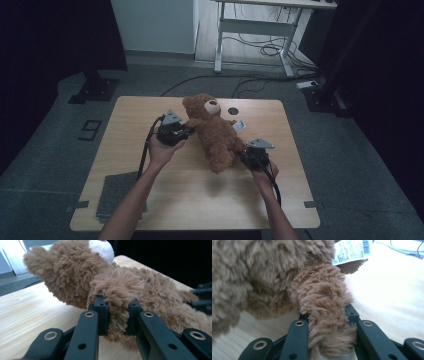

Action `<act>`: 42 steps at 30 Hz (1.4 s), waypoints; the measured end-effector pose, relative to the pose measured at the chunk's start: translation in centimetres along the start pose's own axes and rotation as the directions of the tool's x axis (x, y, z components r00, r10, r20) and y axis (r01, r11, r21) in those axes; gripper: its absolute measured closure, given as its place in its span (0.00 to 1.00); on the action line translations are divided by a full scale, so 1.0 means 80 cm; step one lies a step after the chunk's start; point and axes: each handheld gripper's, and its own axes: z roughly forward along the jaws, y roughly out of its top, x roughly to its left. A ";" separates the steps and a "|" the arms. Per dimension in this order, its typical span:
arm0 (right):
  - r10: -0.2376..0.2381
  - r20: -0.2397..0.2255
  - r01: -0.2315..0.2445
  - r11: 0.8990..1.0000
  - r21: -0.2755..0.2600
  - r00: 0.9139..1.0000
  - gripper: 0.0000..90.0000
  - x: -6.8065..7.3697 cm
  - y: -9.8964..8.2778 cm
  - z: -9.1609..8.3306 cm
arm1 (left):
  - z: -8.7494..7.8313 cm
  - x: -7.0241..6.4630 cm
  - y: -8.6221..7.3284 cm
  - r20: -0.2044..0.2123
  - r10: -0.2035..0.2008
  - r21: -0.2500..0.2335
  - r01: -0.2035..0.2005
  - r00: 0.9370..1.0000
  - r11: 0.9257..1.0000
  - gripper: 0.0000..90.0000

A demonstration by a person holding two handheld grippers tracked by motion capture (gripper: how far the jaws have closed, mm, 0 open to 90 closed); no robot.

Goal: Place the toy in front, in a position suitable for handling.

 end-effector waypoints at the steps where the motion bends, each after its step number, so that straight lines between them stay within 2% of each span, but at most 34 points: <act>1: -0.008 -0.001 0.008 1.000 -0.007 1.000 0.80 -0.001 0.007 -0.004 | -0.005 0.000 -0.002 0.001 0.000 -0.004 0.000 1.000 1.000 0.85; 8: -0.023 -0.043 0.023 1.000 -0.015 0.999 0.80 -0.005 0.031 -0.004 | -0.042 -0.005 -0.024 -0.002 -0.014 -0.016 0.014 1.000 1.000 0.85; 18: -0.094 -0.041 0.095 0.995 0.011 0.995 0.80 0.001 0.056 0.019 | -0.061 -0.017 -0.040 -0.011 -0.015 -0.020 0.014 1.000 1.000 0.85; 25: -0.117 -0.041 0.119 0.992 0.035 0.992 0.80 -0.009 0.066 0.038 | -0.052 -0.037 -0.056 0.012 0.008 0.025 -0.008 1.000 1.000 0.85; 28: -0.110 -0.062 0.113 0.993 0.040 0.992 0.80 -0.016 0.068 0.044 | -0.049 -0.044 -0.063 0.026 0.001 0.033 -0.002 1.000 0.999 0.85; 33: -0.135 -0.067 0.139 0.988 0.064 0.989 0.79 -0.017 0.068 0.055 | -0.042 -0.051 -0.079 0.030 -0.014 0.052 0.012 0.999 0.999 0.85; 36: -0.149 -0.073 0.155 0.984 0.088 0.986 0.78 -0.017 0.065 0.062 | -0.033 -0.054 -0.087 0.023 -0.008 0.084 0.006 1.000 0.996 0.84; 38: -0.146 -0.077 0.155 0.981 0.115 0.986 0.78 -0.021 0.061 0.069 | -0.029 -0.052 -0.090 0.023 -0.017 0.082 0.015 1.000 0.997 0.84; 40: -0.106 -0.083 0.117 0.985 0.130 0.991 0.78 -0.027 0.056 0.075 | -0.028 -0.051 -0.090 0.020 -0.026 0.080 0.025 0.999 0.996 0.84; 42: -0.088 -0.090 0.100 0.986 0.130 0.992 0.77 -0.031 0.053 0.076 | -0.026 -0.053 -0.091 0.025 -0.022 0.086 0.020 0.999 0.996 0.84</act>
